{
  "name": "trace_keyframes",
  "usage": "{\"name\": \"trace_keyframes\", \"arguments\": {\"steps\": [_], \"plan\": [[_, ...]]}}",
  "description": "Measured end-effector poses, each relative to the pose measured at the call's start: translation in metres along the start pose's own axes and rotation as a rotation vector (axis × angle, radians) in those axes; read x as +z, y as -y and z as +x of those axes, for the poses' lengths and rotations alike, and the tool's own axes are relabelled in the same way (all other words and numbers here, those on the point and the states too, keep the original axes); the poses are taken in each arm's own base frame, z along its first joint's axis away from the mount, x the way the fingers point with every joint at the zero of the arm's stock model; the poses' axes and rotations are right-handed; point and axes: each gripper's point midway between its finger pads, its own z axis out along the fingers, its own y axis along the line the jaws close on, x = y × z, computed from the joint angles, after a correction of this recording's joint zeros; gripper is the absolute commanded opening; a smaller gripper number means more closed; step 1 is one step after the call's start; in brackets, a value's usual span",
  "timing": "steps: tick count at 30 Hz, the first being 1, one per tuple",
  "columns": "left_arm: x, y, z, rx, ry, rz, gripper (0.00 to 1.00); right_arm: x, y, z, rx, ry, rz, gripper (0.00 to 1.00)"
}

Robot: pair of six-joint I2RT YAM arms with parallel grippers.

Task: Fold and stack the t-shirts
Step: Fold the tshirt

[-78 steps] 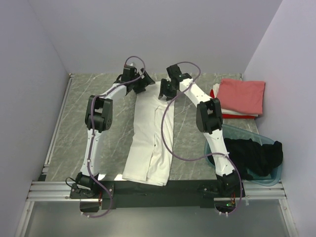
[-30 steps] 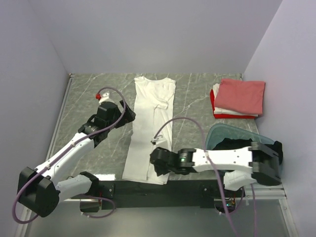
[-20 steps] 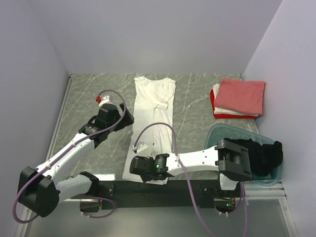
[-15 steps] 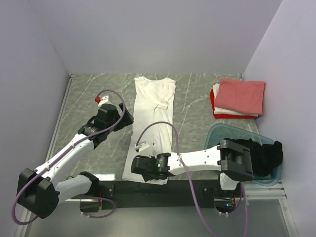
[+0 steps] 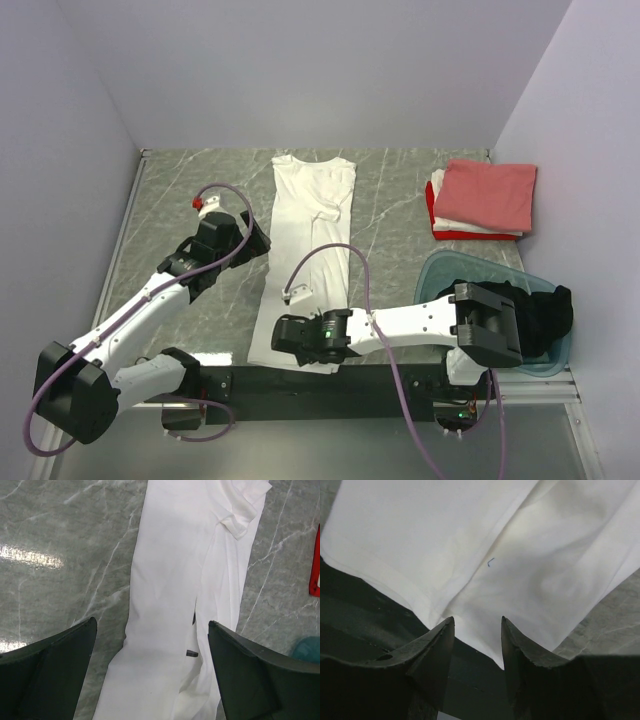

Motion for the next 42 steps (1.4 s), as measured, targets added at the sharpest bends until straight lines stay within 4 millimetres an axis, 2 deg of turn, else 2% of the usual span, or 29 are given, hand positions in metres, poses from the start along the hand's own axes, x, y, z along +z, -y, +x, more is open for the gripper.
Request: {"name": "trace_keyframes", "arguments": {"steps": [5, 26, 37, 40, 42], "plan": [[0.000, 0.000, 0.000, 0.000, 0.000, -0.001, 0.99, 0.002, 0.005, 0.005, 0.001, -0.012, 0.014, 0.50], [0.002, -0.001, 0.001, 0.001, -0.005, -0.006, 0.99, 0.030, -0.010, 0.019, -0.022, -0.067, -0.019, 0.50], [0.002, -0.001, 0.001, 0.001, -0.005, -0.005, 0.99, 0.033, -0.008, 0.016, -0.027, -0.058, -0.008, 0.35], [0.002, -0.001, 0.001, 0.001, -0.005, -0.005, 0.99, 0.033, -0.008, 0.016, -0.028, -0.056, -0.005, 0.27], [0.002, -0.001, 0.001, 0.002, -0.005, -0.005, 0.99, 0.033, -0.007, 0.016, -0.029, -0.055, -0.005, 0.17]]}}
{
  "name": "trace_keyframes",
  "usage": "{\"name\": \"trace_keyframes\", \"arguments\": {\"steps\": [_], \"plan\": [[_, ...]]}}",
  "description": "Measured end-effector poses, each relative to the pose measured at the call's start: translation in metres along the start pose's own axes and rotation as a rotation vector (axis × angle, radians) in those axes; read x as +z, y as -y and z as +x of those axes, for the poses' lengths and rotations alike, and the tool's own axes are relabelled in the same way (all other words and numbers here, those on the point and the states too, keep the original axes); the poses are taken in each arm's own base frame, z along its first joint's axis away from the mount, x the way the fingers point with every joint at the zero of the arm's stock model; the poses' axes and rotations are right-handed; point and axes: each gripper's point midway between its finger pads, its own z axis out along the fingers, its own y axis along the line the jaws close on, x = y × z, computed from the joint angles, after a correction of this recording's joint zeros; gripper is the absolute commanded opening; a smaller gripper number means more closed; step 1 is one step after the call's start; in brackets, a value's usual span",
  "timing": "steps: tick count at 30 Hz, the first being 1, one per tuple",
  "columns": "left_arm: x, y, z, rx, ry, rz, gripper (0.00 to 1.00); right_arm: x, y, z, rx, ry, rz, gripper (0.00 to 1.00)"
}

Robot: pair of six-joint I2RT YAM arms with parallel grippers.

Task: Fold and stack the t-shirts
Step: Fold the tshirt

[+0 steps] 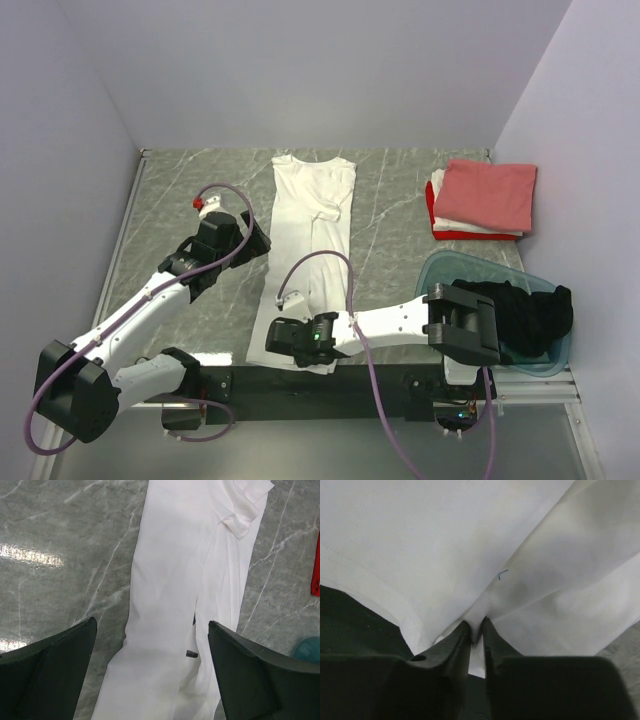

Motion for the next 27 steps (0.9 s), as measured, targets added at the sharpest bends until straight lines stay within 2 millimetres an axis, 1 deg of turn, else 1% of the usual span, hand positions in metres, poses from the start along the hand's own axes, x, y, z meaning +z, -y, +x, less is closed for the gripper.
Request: {"name": "trace_keyframes", "arguments": {"steps": [2, 7, 10, 13, 14, 17, 27], "plan": [[0.0000, 0.0000, 0.0000, 0.000, 0.000, 0.000, 0.99, 0.0000, 0.0000, -0.0001, 0.001, 0.001, 0.000, 0.08], [0.0002, -0.0002, 0.0002, 0.001, -0.001, -0.001, 0.99, -0.0001, 0.0008, -0.0003, -0.002, 0.002, 0.004, 0.06], [0.0017, -0.0010, 0.0015, 0.002, -0.005, -0.005, 0.99, -0.0003, 0.0019, 0.0004, -0.004, 0.001, 0.009, 0.08], [0.0034, -0.0020, 0.0030, 0.004, -0.011, -0.010, 0.99, -0.0018, 0.0038, 0.0022, -0.009, -0.004, 0.015, 0.14], [0.0038, -0.0022, 0.0035, 0.005, -0.013, -0.011, 0.99, -0.0024, 0.0040, 0.0027, -0.010, -0.005, 0.016, 0.18], [0.0041, -0.0017, 0.0049, 0.005, -0.020, -0.008, 0.99, -0.0049, 0.0040, 0.0025, -0.012, -0.004, 0.014, 0.23], [0.0082, -0.0007, 0.0095, 0.006, -0.039, -0.002, 0.99, -0.0080, 0.0035, 0.0006, -0.011, 0.008, 0.012, 0.25]]}}
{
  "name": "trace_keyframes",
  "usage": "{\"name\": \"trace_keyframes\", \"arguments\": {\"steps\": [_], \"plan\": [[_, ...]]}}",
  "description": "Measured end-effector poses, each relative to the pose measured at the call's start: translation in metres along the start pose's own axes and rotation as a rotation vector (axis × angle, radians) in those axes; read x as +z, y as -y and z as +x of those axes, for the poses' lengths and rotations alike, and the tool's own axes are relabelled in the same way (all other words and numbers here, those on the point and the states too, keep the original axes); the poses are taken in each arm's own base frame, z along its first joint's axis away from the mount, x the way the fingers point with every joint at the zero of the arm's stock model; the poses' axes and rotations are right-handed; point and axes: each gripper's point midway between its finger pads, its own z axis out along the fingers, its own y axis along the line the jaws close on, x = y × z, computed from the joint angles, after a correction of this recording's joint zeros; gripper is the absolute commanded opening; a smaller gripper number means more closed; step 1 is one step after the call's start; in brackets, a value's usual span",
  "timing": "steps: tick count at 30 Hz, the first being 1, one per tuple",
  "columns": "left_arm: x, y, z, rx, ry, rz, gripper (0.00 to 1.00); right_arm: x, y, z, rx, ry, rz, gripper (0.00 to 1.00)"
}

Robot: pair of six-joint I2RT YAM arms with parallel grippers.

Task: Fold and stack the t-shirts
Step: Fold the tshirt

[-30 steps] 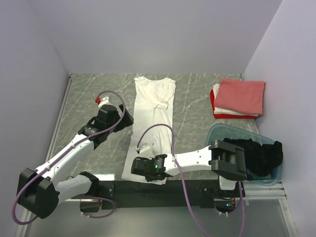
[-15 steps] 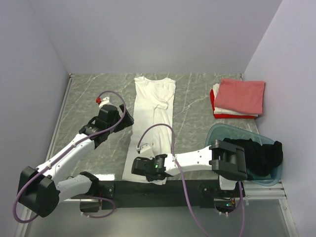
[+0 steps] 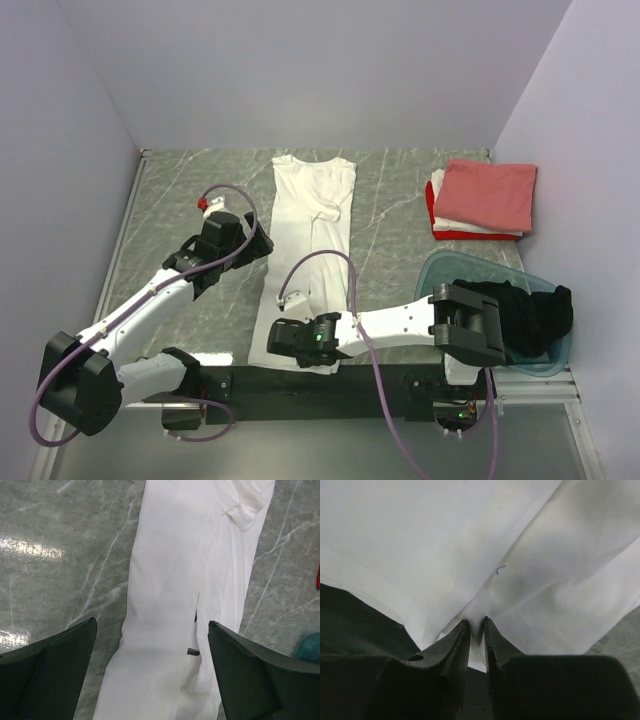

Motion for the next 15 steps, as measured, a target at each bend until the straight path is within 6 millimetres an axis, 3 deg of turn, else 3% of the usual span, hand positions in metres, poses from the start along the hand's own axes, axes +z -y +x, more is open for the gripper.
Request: {"name": "trace_keyframes", "arguments": {"steps": [3, 8, 15], "plan": [[0.001, 0.000, 0.002, 0.000, -0.003, 0.002, 0.99, 0.000, 0.000, -0.001, 0.000, 0.002, 0.000, 0.22], [0.003, -0.001, 0.006, 0.001, -0.017, 0.006, 0.99, -0.005, -0.005, -0.010, 0.003, 0.021, -0.005, 0.00], [0.004, -0.001, 0.006, 0.001, -0.018, 0.006, 0.99, -0.008, -0.003, -0.009, -0.011, 0.021, 0.010, 0.00]]}}
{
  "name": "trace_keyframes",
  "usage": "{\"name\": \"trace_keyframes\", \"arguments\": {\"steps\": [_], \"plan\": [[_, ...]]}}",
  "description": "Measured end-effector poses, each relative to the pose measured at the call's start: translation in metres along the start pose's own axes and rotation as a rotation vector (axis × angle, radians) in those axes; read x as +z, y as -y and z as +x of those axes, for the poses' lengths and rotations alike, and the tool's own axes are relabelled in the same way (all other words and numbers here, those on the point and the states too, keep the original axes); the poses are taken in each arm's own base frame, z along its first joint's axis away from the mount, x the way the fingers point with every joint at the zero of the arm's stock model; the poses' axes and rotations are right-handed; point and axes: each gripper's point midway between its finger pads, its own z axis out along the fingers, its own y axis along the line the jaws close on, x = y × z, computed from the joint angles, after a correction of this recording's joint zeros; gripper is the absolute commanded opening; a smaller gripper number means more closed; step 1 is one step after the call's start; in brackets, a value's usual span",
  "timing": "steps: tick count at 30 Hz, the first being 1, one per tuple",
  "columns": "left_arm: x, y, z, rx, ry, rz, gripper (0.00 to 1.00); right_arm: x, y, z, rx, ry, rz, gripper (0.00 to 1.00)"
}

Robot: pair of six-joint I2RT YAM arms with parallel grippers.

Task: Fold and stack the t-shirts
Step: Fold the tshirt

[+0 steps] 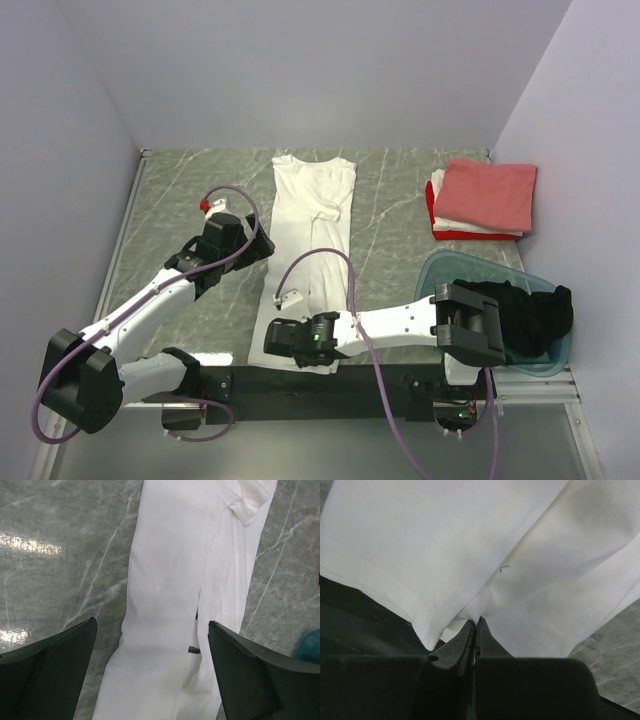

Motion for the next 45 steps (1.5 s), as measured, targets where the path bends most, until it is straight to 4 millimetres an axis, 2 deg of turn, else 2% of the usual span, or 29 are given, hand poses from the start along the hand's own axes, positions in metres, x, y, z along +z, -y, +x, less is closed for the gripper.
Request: {"name": "trace_keyframes", "arguments": {"steps": [16, 18, 19, 22, 25, 27, 31, 34, 38, 41, 45], "plan": [[0.001, -0.001, 0.002, 0.002, -0.008, -0.002, 0.99, -0.016, -0.006, 0.022, -0.127, -0.042, 0.001, 0.01], [0.002, -0.001, 0.003, 0.003, -0.012, -0.006, 0.99, -0.016, -0.007, 0.022, -0.133, -0.042, -0.002, 0.09], [0.003, -0.002, 0.003, 0.003, -0.013, -0.008, 0.99, -0.016, -0.007, 0.022, -0.136, -0.043, -0.004, 0.21], [0.004, -0.004, 0.005, 0.004, -0.014, -0.015, 0.99, -0.017, -0.008, 0.024, -0.141, -0.052, -0.012, 0.41], [0.005, -0.014, 0.011, 0.007, -0.021, -0.041, 0.99, -0.018, -0.009, 0.025, -0.142, -0.054, -0.016, 0.54], [0.005, -0.023, 0.017, 0.009, -0.025, -0.066, 0.99, -0.020, -0.009, 0.024, -0.132, -0.049, -0.021, 0.58], [-0.002, -0.043, 0.033, 0.003, -0.029, -0.100, 0.99, -0.035, -0.008, 0.013, -0.078, -0.012, -0.059, 0.60], [-0.011, -0.049, 0.051, 0.003, -0.037, -0.104, 0.99, -0.039, 0.008, 0.007, -0.004, 0.008, -0.076, 0.60], [-0.022, -0.048, 0.078, 0.014, -0.068, -0.088, 0.99, -0.030, 0.041, 0.008, 0.112, 0.005, -0.048, 0.60], [-0.033, -0.049, 0.096, 0.011, -0.085, -0.084, 0.99, -0.023, 0.059, 0.023, 0.163, -0.018, -0.022, 0.60], [-0.046, -0.049, 0.109, -0.001, -0.096, -0.080, 0.99, -0.019, 0.071, 0.046, 0.209, -0.058, -0.020, 0.60]]}}
